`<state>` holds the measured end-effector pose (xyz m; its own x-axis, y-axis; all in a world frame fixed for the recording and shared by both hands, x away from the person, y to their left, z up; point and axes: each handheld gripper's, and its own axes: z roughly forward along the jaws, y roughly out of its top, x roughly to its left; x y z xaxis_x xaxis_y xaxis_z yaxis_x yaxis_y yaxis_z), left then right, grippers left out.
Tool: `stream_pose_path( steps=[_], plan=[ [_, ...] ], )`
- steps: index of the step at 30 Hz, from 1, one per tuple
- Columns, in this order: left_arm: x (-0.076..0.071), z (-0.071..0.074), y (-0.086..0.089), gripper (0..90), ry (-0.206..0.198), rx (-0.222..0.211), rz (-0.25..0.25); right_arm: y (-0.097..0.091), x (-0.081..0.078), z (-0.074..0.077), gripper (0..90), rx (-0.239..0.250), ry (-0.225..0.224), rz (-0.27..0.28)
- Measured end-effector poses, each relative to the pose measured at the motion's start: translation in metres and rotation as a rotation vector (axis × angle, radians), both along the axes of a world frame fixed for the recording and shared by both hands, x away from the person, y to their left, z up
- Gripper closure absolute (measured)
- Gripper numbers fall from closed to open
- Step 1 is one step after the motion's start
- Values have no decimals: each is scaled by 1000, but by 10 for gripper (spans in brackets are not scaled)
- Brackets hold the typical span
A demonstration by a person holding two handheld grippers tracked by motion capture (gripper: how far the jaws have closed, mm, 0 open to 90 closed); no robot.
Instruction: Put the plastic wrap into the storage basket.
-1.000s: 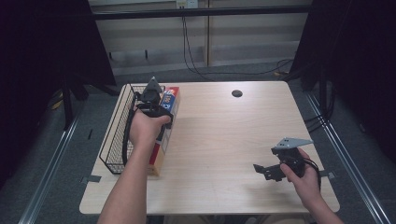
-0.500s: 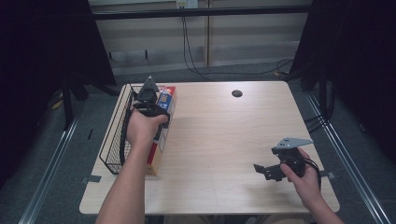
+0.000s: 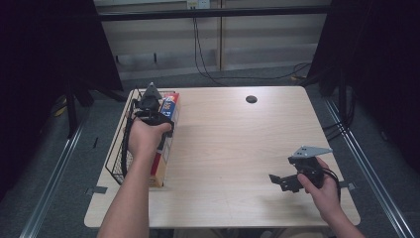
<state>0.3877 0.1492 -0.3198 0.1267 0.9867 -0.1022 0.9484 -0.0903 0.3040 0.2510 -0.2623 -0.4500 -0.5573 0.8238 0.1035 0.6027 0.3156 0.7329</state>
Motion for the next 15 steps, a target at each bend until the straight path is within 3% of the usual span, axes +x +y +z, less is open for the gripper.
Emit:
stream_pose_path(
  steps=[15],
  plan=[
    [-1, 0, 12, 440, -4, 11, 17, 0, 0, 0, 19, 0, -1, -1]
  ],
)
